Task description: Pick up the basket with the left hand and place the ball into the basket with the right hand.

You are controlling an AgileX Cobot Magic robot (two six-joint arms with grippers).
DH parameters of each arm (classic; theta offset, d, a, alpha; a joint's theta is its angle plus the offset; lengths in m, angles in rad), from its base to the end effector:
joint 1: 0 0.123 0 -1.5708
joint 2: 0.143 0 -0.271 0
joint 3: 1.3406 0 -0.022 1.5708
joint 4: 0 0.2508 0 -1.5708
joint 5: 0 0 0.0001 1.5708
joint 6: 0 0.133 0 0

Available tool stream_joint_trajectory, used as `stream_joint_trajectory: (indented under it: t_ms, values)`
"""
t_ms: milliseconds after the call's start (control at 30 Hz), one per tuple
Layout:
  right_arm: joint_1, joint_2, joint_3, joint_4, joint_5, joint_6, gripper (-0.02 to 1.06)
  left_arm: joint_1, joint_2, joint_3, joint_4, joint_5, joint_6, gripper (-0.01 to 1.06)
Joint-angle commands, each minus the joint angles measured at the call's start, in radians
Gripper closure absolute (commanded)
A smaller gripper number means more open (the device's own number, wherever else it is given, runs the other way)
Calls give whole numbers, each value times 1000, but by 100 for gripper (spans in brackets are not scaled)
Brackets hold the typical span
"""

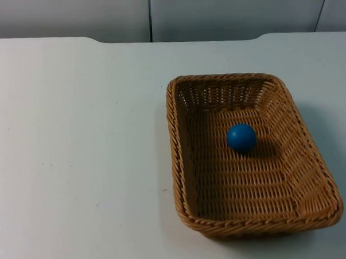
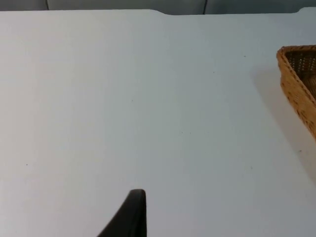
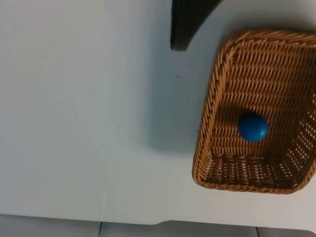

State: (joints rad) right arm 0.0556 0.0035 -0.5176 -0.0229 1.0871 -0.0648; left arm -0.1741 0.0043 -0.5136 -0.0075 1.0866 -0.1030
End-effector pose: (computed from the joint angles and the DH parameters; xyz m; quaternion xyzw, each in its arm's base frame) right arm 0.0439 -0.0003 0.2604 -0.0509 0.8549 -0.0138 0.5162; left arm 0.0435 -0.0086 0.2592 0.0307 0.8570 -0.0748 0.5090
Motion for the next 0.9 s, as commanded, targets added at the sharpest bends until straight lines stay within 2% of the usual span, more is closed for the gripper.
stream_joint_trajectory:
  t_ms: [0,100,267,867]
  values:
    - [-8,-4,7,-3,-11,-5,0,32,-4,1,-8,-11,-6,0]
    - [-8,-4,7,-3,-11,-5,0,115,-4,1,-8,-11,-6,0]
    - [-8,-4,7,-3,-11,-5,0,184,-4,1,-8,-11,-6,0]
    - [-8,-4,7,-3,-11,-5,0,206,-4,1,-8,-11,-6,0]
